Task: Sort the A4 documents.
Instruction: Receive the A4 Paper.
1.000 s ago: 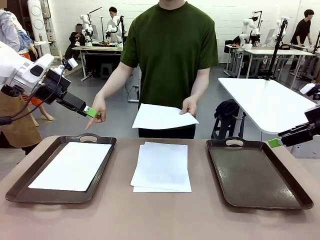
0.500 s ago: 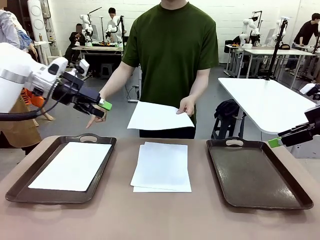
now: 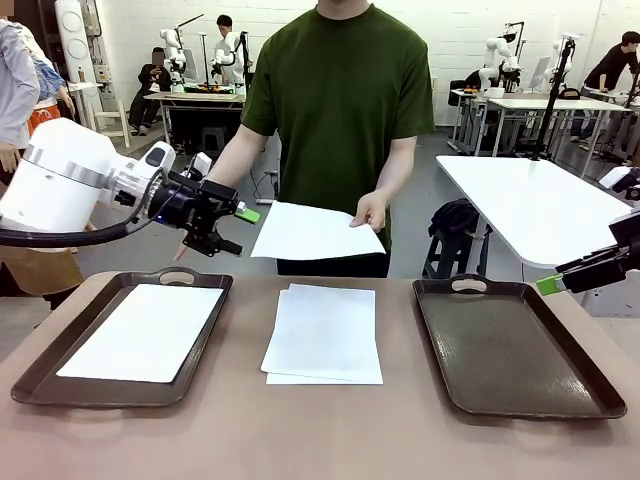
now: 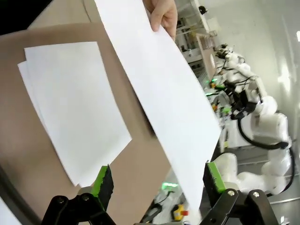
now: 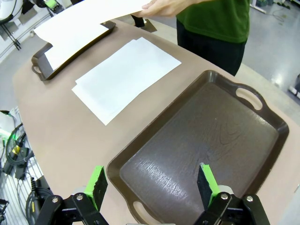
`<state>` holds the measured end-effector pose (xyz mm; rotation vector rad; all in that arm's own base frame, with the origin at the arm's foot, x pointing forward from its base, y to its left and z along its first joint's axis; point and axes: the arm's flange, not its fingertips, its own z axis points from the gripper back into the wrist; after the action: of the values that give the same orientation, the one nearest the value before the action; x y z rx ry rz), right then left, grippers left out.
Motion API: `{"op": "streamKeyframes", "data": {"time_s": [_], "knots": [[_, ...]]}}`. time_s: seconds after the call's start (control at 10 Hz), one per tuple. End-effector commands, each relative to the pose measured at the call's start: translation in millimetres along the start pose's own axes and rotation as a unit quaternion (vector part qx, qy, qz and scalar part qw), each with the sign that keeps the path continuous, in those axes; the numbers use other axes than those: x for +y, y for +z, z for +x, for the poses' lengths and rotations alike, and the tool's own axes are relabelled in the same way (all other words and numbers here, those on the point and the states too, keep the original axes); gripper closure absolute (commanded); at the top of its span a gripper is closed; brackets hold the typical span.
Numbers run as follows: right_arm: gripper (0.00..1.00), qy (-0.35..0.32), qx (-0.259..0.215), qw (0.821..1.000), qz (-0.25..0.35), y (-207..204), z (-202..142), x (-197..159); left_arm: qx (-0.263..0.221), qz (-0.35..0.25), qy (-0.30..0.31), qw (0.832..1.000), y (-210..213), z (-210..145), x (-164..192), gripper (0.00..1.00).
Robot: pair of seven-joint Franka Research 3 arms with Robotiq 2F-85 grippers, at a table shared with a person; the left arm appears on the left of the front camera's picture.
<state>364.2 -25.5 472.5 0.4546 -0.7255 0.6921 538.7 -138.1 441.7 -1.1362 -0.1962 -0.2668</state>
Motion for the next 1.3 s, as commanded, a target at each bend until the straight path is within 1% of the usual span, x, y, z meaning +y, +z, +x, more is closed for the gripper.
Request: {"op": "streamKeyframes", "data": {"time_s": [0.0,0.2,0.4,0.6,0.8,0.9,1.0,1.1,1.2], "knots": [[0.0,0.003,-0.012,1.0,0.009,-3.1,0.5,-4.0,-0.023,-0.038,0.034,0.998,-9.3,17.4,-3.1,0.0],[0.0,0.003,-0.012,1.0,0.009,-3.1,0.5,-4.0,-0.022,-0.05,0.062,0.997,-35.1,26.6,6.6,0.0],[0.0,0.003,-0.012,1.0,0.009,-3.1,0.5,-4.0,-0.021,-0.067,0.086,0.994,-50.1,34.7,14.0,0.0],[0.0,0.003,-0.012,1.0,0.009,-3.1,0.5,-4.0,-0.026,-0.097,0.113,0.988,-57.2,42.1,17.8,0.0],[0.0,0.003,-0.012,1.0,0.009,-3.1,0.5,-4.0,-0.02,-0.097,0.118,0.988,-56.9,41.7,19.2,0.0],[0.0,0.003,-0.012,1.0,0.009,-3.1,0.5,-4.0,-0.03,-0.095,0.116,0.988,-55.0,40.0,19.6,0.0],[0.0,0.003,-0.012,1.0,0.009,-3.1,0.5,-4.0,-0.033,-0.099,0.118,0.987,-53.6,39.0,18.9,0.2],[0.0,0.003,-0.012,1.0,0.009,-3.1,0.5,-4.0,-0.028,-0.101,0.12,0.987,-53.0,38.4,19.5,0.2],[0.0,0.003,-0.012,1.0,0.009,-3.1,0.5,-4.0,-0.029,-0.099,0.121,0.987,-52.6,37.8,19.3,0.39]]}}
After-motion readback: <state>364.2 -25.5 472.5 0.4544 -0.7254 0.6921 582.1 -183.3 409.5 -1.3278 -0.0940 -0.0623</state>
